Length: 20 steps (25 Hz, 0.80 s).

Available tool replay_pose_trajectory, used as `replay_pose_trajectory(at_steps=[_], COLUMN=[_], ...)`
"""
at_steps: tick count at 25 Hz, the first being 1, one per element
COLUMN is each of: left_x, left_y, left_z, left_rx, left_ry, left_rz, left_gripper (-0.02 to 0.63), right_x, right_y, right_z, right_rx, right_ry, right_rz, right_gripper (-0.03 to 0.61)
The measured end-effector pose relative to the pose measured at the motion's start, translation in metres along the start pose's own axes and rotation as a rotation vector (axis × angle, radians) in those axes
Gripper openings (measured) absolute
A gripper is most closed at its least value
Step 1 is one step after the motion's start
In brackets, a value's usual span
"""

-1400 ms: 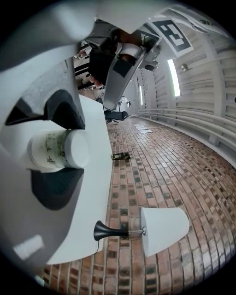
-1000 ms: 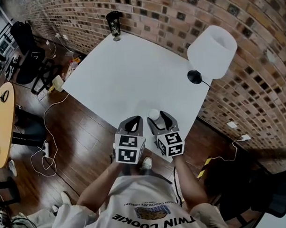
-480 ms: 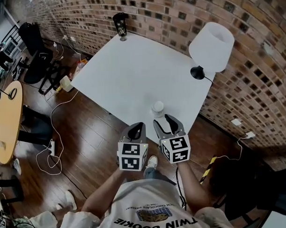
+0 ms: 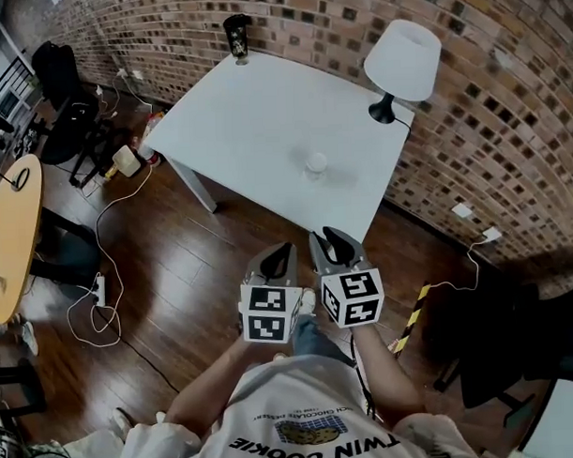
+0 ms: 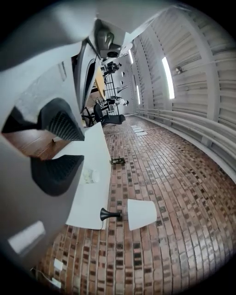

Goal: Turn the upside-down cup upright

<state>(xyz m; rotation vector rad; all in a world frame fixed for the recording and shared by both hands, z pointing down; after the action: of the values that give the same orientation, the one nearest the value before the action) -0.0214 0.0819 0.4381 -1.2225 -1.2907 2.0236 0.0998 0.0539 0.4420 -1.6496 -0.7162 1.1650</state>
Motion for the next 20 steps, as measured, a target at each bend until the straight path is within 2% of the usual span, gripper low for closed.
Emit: replay_pose_trajectory(at_steps=[9,13,20], left_x=[0.082,0.099,0.116], left_y=[-0.055,-0.066,-0.073], left_z=[-0.058,-0.083,-0.117], left_rx=[0.011,0.016,0.015], left_ry=[-0.072,-0.102,-0.127], left_rz=[-0.004,-0.013,-0.025], left_gripper=[0.006,0.006,0.006], right_x=[0.117,0.156,0.195], right_y=[-0.042,-0.053,-0.061], right_z=[0.05,0.058,0.059], right_rx=[-0.016,-0.019,-0.02], right_ry=[-0.048,-0.064,-0.068], right_rz=[0.007,0.018,0.029], right_gripper=[0.067,0.007,0.003])
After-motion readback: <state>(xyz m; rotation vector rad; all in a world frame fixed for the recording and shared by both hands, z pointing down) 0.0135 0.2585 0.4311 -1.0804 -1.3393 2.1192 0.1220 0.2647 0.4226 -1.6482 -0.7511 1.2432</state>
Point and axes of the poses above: the fingertips, and each gripper's own axes: x backward along the fingers, z to its left, y out of its top, the point moved 7 cm from there along x, backward along the fingers, and after that the axes turned 8 degrees about -y, right-handed, at the moved point
